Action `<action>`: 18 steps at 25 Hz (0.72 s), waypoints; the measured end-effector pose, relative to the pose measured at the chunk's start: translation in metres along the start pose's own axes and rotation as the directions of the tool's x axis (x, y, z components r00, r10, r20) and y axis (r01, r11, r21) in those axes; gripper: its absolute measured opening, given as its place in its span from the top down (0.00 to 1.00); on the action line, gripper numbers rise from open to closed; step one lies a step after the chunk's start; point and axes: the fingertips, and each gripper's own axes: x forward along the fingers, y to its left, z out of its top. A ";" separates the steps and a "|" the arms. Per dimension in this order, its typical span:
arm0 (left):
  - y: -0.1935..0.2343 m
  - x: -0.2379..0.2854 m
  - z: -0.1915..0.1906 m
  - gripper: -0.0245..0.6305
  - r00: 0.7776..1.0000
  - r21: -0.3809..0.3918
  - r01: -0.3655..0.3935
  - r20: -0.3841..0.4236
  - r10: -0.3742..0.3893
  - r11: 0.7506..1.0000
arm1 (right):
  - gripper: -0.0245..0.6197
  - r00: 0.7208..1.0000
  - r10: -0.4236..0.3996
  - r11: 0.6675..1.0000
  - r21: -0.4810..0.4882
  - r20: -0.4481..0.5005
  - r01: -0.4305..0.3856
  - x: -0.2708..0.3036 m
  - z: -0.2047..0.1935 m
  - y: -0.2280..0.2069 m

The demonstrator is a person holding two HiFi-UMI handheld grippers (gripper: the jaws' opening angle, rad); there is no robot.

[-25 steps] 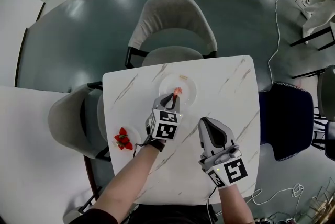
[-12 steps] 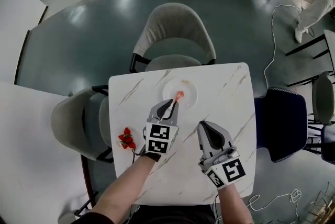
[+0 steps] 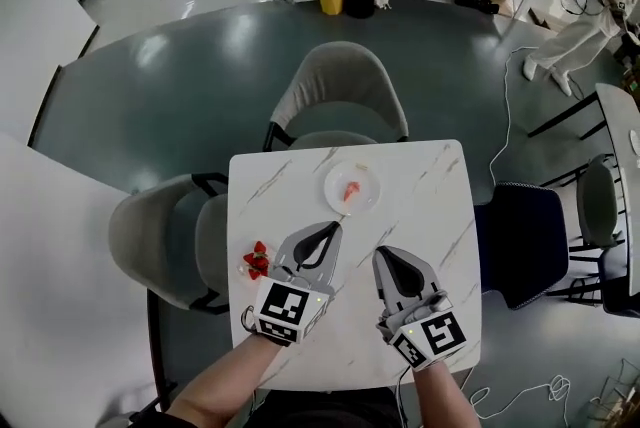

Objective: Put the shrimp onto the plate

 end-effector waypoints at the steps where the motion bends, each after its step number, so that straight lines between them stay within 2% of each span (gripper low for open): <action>1: -0.007 -0.013 0.010 0.95 1.000 -0.003 0.010 0.020 -0.010 1.000 | 0.96 1.000 0.000 1.000 -0.007 0.008 0.000 -0.005 0.007 0.010; 7: -0.047 -0.100 0.055 0.95 0.990 -0.017 0.091 0.113 -0.088 0.996 | 0.96 0.998 0.031 0.999 -0.031 0.053 -0.029 -0.036 0.042 0.079; 11: -0.061 -0.154 0.069 0.95 0.982 -0.012 0.123 0.144 -0.120 0.992 | 0.96 0.994 0.054 0.998 -0.035 0.097 -0.051 -0.053 0.054 0.126; 18: -0.073 -0.220 0.085 0.95 0.967 0.008 0.147 0.208 -0.146 0.989 | 0.96 0.990 0.041 0.995 -0.098 0.137 -0.028 -0.076 0.065 0.186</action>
